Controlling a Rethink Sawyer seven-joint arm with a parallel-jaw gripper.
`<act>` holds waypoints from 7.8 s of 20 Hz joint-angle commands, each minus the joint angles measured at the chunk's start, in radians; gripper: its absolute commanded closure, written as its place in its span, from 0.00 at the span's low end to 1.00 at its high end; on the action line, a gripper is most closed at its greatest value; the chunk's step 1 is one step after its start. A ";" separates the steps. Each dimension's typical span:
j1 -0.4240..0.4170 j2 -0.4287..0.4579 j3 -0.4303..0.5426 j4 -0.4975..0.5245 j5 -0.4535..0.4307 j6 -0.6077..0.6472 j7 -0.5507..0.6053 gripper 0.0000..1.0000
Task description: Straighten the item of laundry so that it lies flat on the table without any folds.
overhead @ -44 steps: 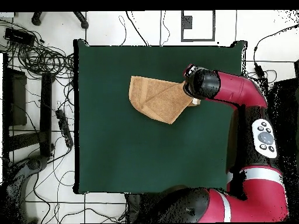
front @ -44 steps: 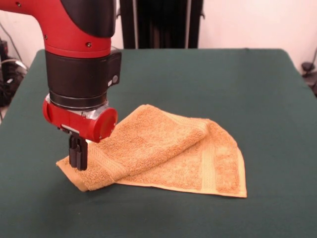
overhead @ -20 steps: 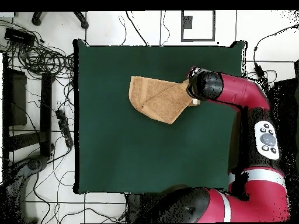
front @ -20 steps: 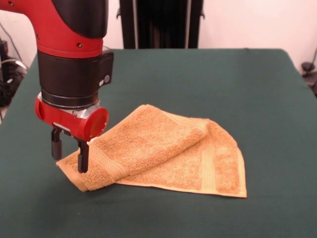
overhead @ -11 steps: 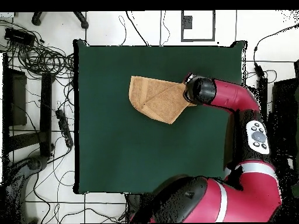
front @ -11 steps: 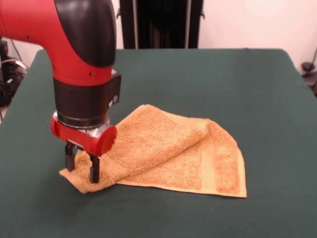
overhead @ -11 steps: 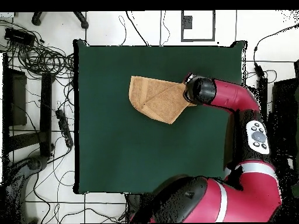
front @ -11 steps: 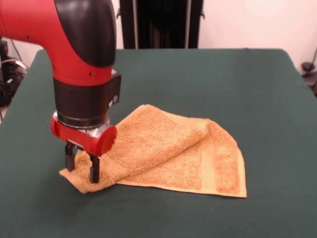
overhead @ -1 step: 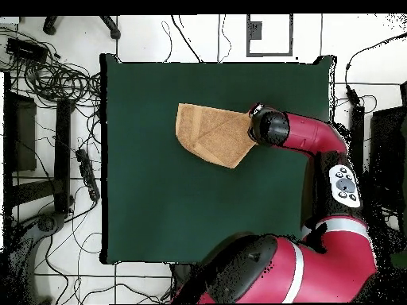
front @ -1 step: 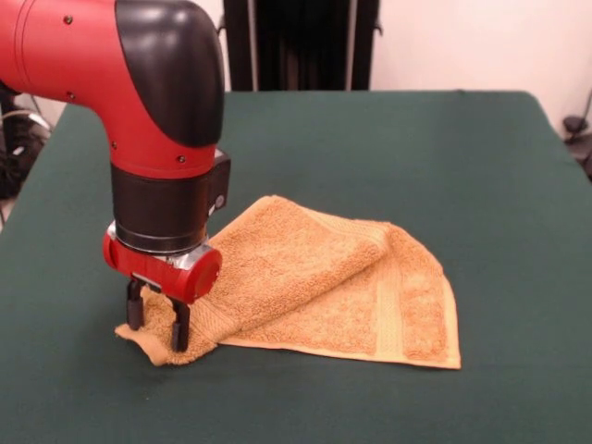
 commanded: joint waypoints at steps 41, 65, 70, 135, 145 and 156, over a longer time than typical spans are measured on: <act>-0.070 -0.008 0.046 0.243 -0.004 -0.131 0.073 0.00; -0.138 -0.131 0.068 0.404 -0.022 -0.132 0.041 0.00; -0.149 -0.116 0.077 0.405 -0.029 -0.153 0.041 0.00; -0.527 -0.279 0.177 0.405 -0.286 0.020 -0.418 1.00; -0.679 -0.248 0.396 0.490 -0.331 0.056 -0.533 1.00; -0.681 -0.256 0.417 0.502 -0.375 0.055 -0.464 1.00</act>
